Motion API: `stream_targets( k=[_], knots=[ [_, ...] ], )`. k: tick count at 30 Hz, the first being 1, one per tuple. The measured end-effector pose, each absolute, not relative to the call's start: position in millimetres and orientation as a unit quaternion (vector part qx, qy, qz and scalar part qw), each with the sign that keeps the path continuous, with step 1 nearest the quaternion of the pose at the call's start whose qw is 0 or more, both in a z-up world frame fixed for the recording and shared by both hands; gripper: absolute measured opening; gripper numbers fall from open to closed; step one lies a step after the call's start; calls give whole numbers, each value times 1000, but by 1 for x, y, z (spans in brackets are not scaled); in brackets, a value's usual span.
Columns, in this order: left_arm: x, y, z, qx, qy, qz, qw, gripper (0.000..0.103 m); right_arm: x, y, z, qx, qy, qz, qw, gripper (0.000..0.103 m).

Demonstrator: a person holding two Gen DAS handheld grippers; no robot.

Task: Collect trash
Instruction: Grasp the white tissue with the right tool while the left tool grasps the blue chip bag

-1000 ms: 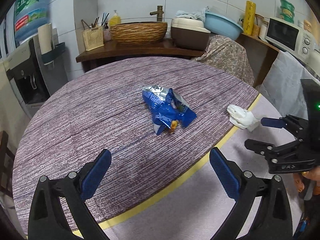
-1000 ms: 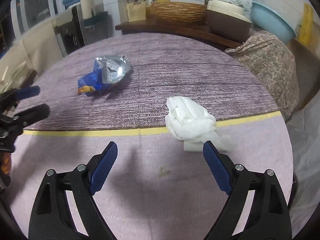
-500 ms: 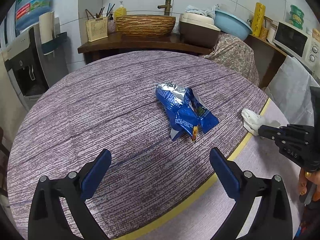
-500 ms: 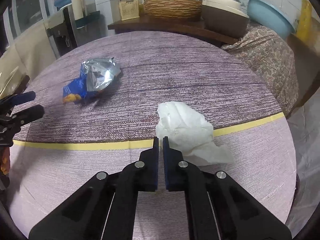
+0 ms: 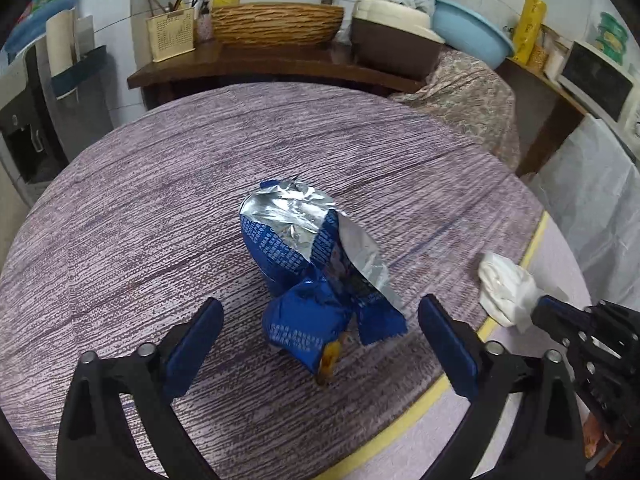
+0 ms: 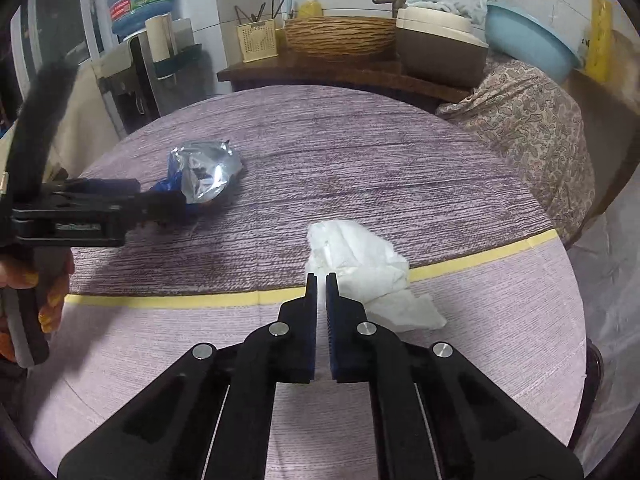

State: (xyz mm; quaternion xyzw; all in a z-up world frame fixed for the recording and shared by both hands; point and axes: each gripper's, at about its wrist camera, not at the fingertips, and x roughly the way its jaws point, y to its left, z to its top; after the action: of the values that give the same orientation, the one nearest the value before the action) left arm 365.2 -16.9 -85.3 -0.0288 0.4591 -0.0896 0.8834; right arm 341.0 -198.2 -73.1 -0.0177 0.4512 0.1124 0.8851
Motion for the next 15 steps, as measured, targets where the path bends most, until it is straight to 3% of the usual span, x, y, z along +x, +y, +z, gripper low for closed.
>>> stream_targets(
  k=[1,3,7,11,13,15],
  knots=[
    [368,-17,-89,-33,468,-91,879,61,343,-199,-74,-16,453,111,884,41],
    [367,-17,-94,-47,472,-98,875,54,343,-202,-73,-15,441,101,892,75],
    [360,-21,-84,-38,455,-92,885,33,353,-201,-79,-21,451,105,886,75],
    [357,-18,-80,-47,453,-96,885,31,368,-199,-96,-26,481,94,871,71],
    [355,-15,-79,-51,451,-98,886,30,370,-200,-100,-31,484,80,871,48],
    [352,-12,-79,-58,447,-102,887,30,368,-204,-98,-26,479,77,874,33]
  ],
)
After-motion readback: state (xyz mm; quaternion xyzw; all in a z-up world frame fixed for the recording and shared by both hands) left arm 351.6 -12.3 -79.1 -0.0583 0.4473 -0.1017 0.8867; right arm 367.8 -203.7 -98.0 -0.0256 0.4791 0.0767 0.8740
